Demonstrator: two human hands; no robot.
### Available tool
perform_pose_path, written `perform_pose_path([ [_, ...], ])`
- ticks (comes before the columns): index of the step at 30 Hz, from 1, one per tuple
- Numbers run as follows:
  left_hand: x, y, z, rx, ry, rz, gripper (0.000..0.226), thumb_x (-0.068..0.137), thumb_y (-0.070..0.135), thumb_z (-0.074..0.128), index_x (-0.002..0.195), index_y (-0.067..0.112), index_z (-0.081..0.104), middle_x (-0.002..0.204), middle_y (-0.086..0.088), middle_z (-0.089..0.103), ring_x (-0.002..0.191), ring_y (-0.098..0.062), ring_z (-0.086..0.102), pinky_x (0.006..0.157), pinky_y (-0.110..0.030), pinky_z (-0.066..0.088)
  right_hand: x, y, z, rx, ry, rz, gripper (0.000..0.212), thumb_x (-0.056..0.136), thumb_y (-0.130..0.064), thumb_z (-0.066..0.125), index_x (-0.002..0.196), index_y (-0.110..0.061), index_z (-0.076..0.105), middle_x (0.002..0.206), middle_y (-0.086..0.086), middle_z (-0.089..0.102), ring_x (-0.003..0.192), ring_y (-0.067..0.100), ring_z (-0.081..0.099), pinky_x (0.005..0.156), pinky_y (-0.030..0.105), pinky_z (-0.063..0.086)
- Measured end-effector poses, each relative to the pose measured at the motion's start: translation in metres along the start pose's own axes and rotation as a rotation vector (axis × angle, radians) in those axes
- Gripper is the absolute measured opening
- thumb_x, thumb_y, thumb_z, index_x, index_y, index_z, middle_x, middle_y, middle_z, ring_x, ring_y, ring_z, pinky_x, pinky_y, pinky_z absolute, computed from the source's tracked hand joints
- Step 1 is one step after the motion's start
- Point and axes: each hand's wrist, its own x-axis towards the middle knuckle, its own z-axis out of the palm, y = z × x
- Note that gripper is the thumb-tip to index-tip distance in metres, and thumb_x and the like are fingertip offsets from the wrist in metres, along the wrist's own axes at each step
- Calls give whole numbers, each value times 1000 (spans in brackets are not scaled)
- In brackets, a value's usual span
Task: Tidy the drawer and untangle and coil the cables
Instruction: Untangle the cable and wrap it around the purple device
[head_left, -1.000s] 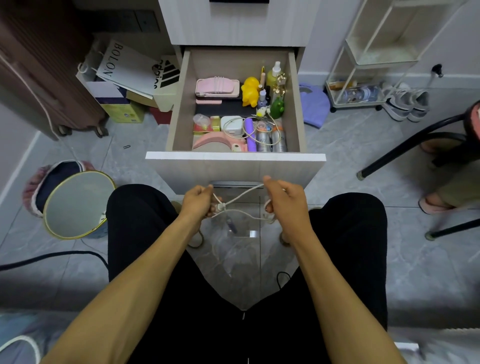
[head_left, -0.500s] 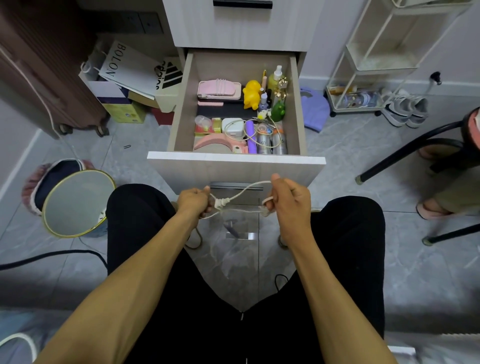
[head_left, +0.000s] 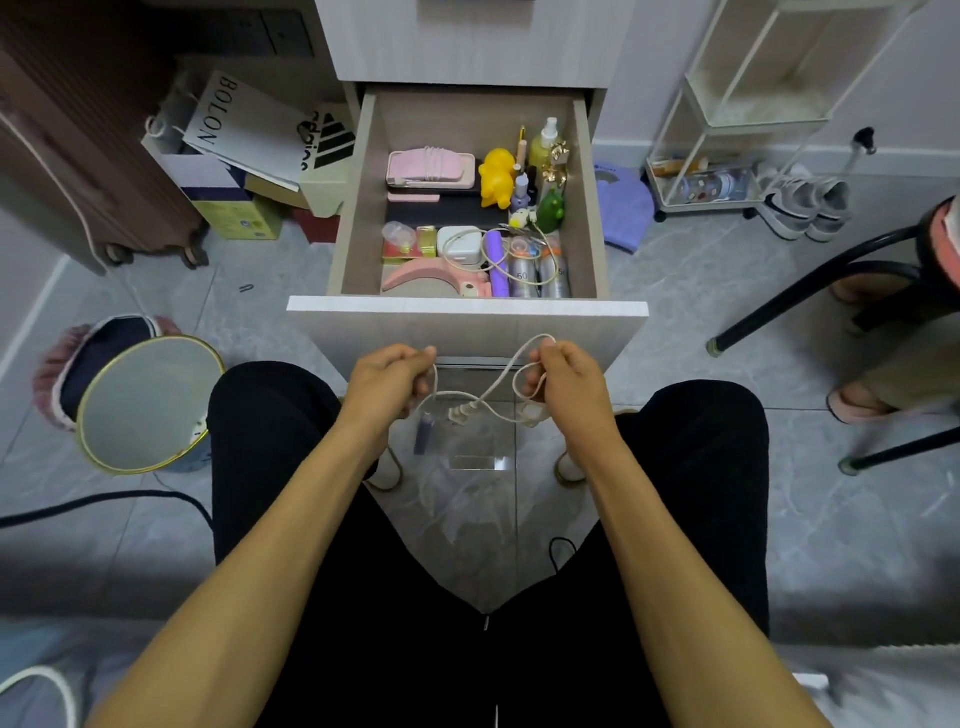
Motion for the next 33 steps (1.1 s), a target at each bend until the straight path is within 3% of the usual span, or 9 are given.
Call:
perform_pose_path([
  [5, -12, 1, -15, -99, -79, 125, 33, 95, 28, 61, 62, 22, 61, 56, 0, 47, 47, -11, 36, 44, -18, 28, 10, 18, 8, -238, -83, 102, 16, 98, -18, 48, 88, -12, 60, 80, 2, 67, 74, 17, 64, 81, 39, 54],
  [7, -14, 4, -17, -121, -105, 149, 32, 95, 27, 60, 64, 22, 62, 57, 0, 47, 49, -11, 37, 48, -20, 30, 9, 25, 11, -480, -105, 60, 18, 97, -24, 52, 107, -11, 60, 100, 4, 65, 89, 18, 60, 82, 31, 48],
  [10, -18, 9, -16, -145, -135, 159, 35, 96, 24, 59, 61, 23, 63, 57, 0, 47, 50, -12, 37, 50, -21, 30, 5, 36, 17, -630, -187, -171, 41, 93, -30, 60, 130, -13, 53, 126, 4, 56, 113, 17, 54, 94, 25, 41],
  [13, -22, 17, -15, -220, -172, 150, 35, 97, 22, 57, 62, 21, 63, 56, -1, 45, 49, -12, 35, 48, -21, 29, 5, 41, 27, -677, -350, -360, 45, 92, -35, 62, 134, -21, 54, 135, 0, 53, 123, 16, 48, 104, 30, 40],
  [17, -29, 27, -16, -304, -218, 154, 32, 97, 20, 53, 66, 18, 60, 55, -1, 45, 47, -11, 34, 48, -22, 26, 7, 41, 37, -695, -528, -423, 30, 89, -33, 66, 116, -20, 67, 116, 0, 64, 105, 11, 53, 89, 24, 41],
  [20, -34, 27, -18, -320, -236, 151, 32, 97, 19, 53, 66, 17, 60, 55, -1, 44, 48, -12, 34, 48, -23, 26, 9, 42, 41, -675, -511, -359, 17, 91, -26, 64, 103, -17, 72, 102, -4, 66, 88, 4, 52, 74, 13, 41],
  [27, -38, 14, -29, -328, -225, 126, 26, 96, 18, 54, 71, 11, 57, 55, -3, 41, 45, -12, 30, 43, -21, 25, 8, 39, 46, -582, -541, -385, 10, 91, -27, 64, 99, -24, 67, 98, -12, 64, 93, 5, 58, 83, 22, 48],
  [31, -37, 15, -33, -280, -195, 135, 27, 97, 20, 54, 72, 12, 61, 56, -3, 41, 46, -12, 30, 43, -21, 24, 4, 27, 47, -469, -556, -353, 11, 93, -18, 62, 89, -14, 71, 79, -14, 67, 75, -2, 61, 72, 15, 44],
  [33, -33, 15, -37, -247, -178, 143, 29, 97, 22, 56, 70, 16, 65, 55, -2, 42, 47, -12, 31, 44, -22, 24, 0, 22, 45, -404, -575, -310, 7, 93, -17, 63, 88, -13, 66, 77, -8, 68, 74, 1, 64, 72, 20, 48],
])
